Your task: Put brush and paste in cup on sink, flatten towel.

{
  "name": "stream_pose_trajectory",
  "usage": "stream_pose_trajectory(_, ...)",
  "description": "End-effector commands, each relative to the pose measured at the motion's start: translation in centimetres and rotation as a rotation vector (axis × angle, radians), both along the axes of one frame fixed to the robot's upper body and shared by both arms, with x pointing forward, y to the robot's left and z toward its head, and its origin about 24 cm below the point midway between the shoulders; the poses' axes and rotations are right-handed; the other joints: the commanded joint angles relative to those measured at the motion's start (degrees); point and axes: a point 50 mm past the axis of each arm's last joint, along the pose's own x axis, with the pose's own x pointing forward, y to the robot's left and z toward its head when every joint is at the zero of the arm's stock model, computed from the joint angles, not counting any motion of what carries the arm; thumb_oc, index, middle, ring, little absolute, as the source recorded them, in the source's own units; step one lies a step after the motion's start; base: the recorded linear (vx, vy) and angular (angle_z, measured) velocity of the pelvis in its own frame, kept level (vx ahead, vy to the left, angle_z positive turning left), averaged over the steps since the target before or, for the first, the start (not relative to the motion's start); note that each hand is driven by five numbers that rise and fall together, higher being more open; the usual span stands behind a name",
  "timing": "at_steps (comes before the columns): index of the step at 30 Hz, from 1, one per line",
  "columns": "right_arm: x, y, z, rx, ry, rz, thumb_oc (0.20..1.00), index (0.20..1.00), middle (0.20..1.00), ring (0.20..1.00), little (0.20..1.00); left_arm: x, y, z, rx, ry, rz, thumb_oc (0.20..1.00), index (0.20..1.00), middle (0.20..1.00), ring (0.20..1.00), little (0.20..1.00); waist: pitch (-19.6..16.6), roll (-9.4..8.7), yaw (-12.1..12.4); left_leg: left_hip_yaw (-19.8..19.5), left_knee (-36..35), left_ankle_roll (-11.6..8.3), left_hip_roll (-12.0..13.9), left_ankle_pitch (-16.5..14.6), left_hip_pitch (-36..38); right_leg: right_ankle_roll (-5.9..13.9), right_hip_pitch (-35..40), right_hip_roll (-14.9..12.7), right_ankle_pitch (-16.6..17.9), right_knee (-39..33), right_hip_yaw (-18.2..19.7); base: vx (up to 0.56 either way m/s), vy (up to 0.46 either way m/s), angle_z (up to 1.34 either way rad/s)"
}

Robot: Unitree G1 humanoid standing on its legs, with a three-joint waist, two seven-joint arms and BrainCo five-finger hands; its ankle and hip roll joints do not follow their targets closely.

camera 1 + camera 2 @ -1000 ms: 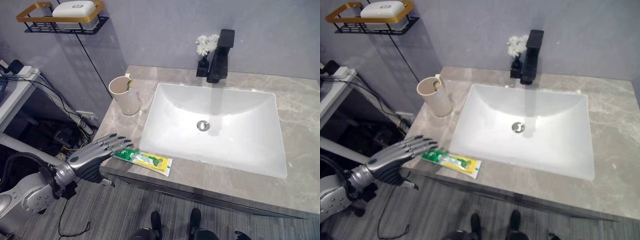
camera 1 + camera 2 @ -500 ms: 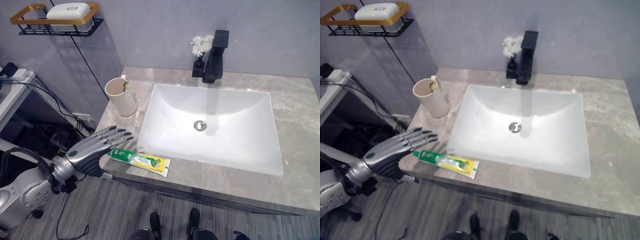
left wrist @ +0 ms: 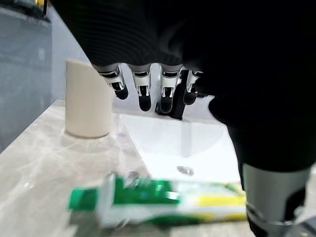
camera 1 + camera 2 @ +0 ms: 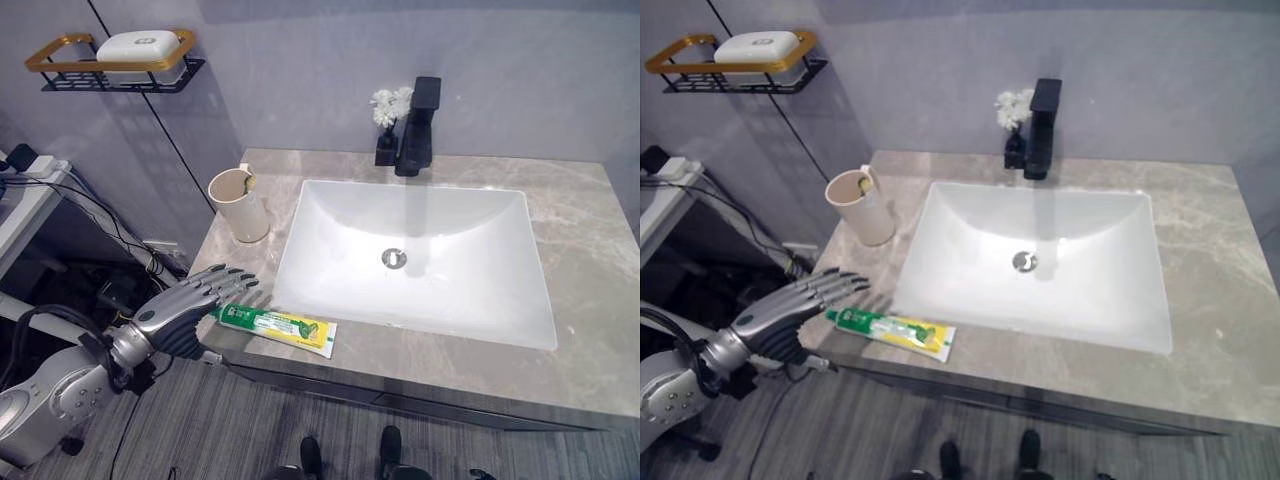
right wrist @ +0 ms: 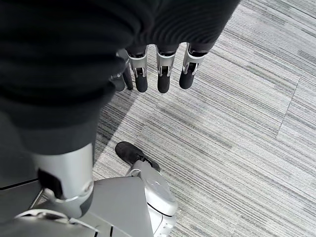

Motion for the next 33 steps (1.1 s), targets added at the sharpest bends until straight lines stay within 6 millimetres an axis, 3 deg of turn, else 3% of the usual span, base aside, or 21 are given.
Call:
stream_pose_trajectory(1, 0.5, -0.1, 0.1, -0.012, 0.006, -0.003, 1.0, 1.0, 1.0, 1.0, 1.0, 0.2, -0.3, 4.4, -0.16, -0.192, -0.025, 1.0, 1.0, 1.0, 1.0, 1.0, 0.4, -0.84, -0.8, 0.7, 0.6, -2.76, 0.0, 1.1, 0.1, 3.86, 7.0, -2.1, -4.6, 1.0, 0.6, 0.0, 0.0, 0.0)
stream_pose_trajectory(5, 0.4, 0.2, -0.1, 0.004, 0.017, 0.005, 1.0, 1.0, 1.0, 1.0, 1.0, 0.0, -0.3, 6.0, -0.173, -0.253, -0.034, 1.0, 1.0, 1.0, 1.0, 1.0, -0.3, -0.58, -0.8, 0.3, 0.6, -2.89, -0.1, 1.0, 0.7, 3.69, 7.8, -2.1, -5.0, 1.0, 0.1, 0.0, 0.0, 0.0)
stream_pose_trajectory(11, 0.5, 0.6, -0.2, 0.027, 0.009, -0.013, 1.0, 1.0, 1.0, 1.0, 1.0, -0.1, 0.0, 6.5, -0.223, -0.258, -0.019, 1.0, 1.0, 1.0, 1.0, 1.0, -0.7, -0.25, -0.5, -0.3, 0.6, -3.01, -0.1, 1.2, 1.4, 3.46, 8.7, -2.0, -5.3, 0.9, -0.5, 0.0, -0.005, 0.0)
stream_pose_trajectory(33, 0.3, 0.6, -0.2, 0.057, -0.009, -0.053, 1.0, 1.0, 1.0, 1.0, 1.0, 0.0, 2.9, 3.0, -0.128, -0.073, 0.161, 1.0, 1.0, 1.0, 1.0, 1.0, 0.3, -0.37, -1.0, 1.1, 0.6, -2.91, 0.4, 1.1, 0.7, 3.65, 7.1, -1.7, -4.2, 0.5, 1.1, -0.01, 0.0, -0.01)
